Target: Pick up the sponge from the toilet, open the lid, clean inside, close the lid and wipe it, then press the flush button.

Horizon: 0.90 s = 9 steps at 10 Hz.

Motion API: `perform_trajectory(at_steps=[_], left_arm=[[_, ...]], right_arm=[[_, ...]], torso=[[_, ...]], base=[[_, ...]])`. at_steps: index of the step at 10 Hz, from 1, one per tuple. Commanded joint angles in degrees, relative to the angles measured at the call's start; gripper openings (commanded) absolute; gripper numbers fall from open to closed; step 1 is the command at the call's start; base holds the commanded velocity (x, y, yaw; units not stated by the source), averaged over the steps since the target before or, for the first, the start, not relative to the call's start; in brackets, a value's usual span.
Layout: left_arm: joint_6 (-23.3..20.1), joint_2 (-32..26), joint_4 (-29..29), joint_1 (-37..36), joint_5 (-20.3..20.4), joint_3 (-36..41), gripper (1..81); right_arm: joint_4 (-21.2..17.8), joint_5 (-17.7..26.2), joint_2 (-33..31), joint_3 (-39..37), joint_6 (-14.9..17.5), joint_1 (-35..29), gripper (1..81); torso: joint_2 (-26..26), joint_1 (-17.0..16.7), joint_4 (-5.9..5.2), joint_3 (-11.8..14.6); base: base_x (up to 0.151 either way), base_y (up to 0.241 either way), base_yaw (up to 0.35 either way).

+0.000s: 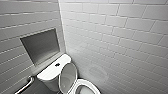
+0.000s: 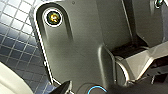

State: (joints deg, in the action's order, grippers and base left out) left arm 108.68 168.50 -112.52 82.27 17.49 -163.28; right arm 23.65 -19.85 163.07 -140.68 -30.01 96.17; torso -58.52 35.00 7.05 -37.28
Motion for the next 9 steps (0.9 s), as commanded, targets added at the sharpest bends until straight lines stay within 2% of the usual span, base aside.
perform_trajectory(at_steps=[1,3,4,5,6,7,8,9], left_arm=[[-35.89,6.40,30.87,4.43,-12.08,-4.07,81.1],[-59.81,11.41,52.84,3.83,-24.48,-3.80,81.1],[-73.34,12.91,64.44,2.51,-29.25,-3.63,81.1],[-86.16,12.92,77.95,1.55,-29.97,-3.54,81.1],[-97.09,12.66,87.86,1.19,-29.71,-3.45,81.1],[-86.77,10.63,75.80,1.89,-24.88,-3.06,81.1],[-117.10,12.57,105.55,0.57,-29.71,-3.27,81.1],[-118.52,12.57,108.73,0.30,-29.71,-3.27,81.1]], right_arm=[[1.22,3.31,-0.62,0.15,0.04,0.03,1.0],[1.05,3.41,-0.18,-0.28,0.04,0.03,1.0],[1.05,3.41,0.17,-0.90,0.04,0.03,1.0],[1.05,3.41,0.61,-1.59,0.04,-0.14,1.0],[1.05,3.41,0.96,-2.21,0.04,-0.14,1.0],[1.05,3.41,1.05,-2.74,0.04,-0.14,1.0],[1.05,3.41,1.05,-2.92,-0.05,-0.14,1.0],[1.14,3.33,1.05,-2.92,-0.05,-0.14,1.0]], torso=[[0.00,0.00,0.00,0.00],[0.00,0.00,0.00,0.00],[0.00,-0.02,0.00,0.00],[0.00,-0.02,0.00,0.00],[0.00,-0.02,0.00,0.02],[0.00,-0.02,0.00,0.02],[0.00,-0.02,0.00,0.02],[0.00,-0.02,0.00,0.02]], base=[[0.000,0.000,0.000],[0.000,0.000,0.000],[0.000,0.000,0.000],[0.000,0.000,0.000],[0.000,0.000,0.000],[0.000,0.000,0.000],[0.000,0.000,0.000],[0.000,0.000,0.000]])
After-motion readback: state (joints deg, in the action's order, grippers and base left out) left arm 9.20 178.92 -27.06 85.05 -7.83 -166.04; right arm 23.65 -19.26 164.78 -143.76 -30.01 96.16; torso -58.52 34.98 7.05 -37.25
